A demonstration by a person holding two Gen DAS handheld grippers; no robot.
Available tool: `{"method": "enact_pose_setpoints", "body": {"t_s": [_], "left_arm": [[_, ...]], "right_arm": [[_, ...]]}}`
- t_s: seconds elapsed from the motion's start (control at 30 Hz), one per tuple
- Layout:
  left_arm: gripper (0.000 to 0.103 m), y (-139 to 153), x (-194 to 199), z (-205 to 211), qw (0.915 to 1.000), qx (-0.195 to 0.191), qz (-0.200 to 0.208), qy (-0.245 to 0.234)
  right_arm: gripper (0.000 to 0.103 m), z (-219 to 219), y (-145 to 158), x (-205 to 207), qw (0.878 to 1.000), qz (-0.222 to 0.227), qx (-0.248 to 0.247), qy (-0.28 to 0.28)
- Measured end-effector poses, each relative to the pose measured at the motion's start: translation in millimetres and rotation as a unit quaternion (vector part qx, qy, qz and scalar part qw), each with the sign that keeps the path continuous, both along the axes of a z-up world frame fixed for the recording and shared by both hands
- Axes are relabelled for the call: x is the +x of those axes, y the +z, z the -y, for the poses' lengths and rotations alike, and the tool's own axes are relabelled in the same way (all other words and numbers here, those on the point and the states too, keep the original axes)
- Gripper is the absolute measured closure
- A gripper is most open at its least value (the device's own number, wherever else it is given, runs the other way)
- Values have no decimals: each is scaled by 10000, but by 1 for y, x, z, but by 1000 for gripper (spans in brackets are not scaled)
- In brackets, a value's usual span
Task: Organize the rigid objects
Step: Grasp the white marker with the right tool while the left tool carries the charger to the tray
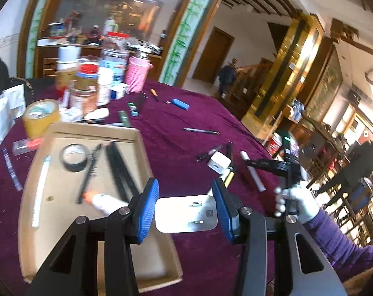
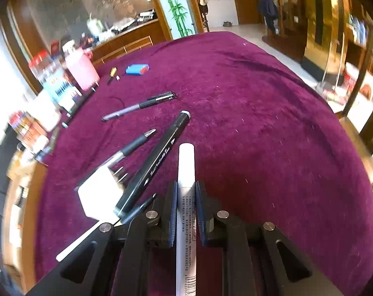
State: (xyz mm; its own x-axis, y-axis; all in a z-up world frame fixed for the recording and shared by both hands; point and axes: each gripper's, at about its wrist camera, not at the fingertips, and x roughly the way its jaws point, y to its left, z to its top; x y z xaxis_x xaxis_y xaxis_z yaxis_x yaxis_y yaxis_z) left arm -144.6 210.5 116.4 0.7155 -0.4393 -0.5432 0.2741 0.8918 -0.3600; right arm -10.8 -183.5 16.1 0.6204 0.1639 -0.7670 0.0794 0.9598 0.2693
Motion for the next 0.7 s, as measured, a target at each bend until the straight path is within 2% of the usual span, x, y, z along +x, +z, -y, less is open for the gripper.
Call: {"method": "enact_pose_setpoints", "body": {"t_s": [0.13, 0.3, 0.5, 0.7], "left_arm": [[58, -4, -11, -31, 9995, -146, -4, 281], [58, -12, -28, -64, 9978, -187, -97, 635], [58, -23, -45, -94, 9942, -55, -387, 1006], [58, -33, -33, -110, 9890, 254, -1018, 1046]], "right_arm": [[88, 8, 14, -20, 9986, 129, 508, -11], [88, -18, 38, -35, 9951, 271, 854, 428], [87, -95, 55, -42, 9820, 287, 1271, 1368], [87, -186, 55, -47, 9593, 44, 1543, 2366]]}}
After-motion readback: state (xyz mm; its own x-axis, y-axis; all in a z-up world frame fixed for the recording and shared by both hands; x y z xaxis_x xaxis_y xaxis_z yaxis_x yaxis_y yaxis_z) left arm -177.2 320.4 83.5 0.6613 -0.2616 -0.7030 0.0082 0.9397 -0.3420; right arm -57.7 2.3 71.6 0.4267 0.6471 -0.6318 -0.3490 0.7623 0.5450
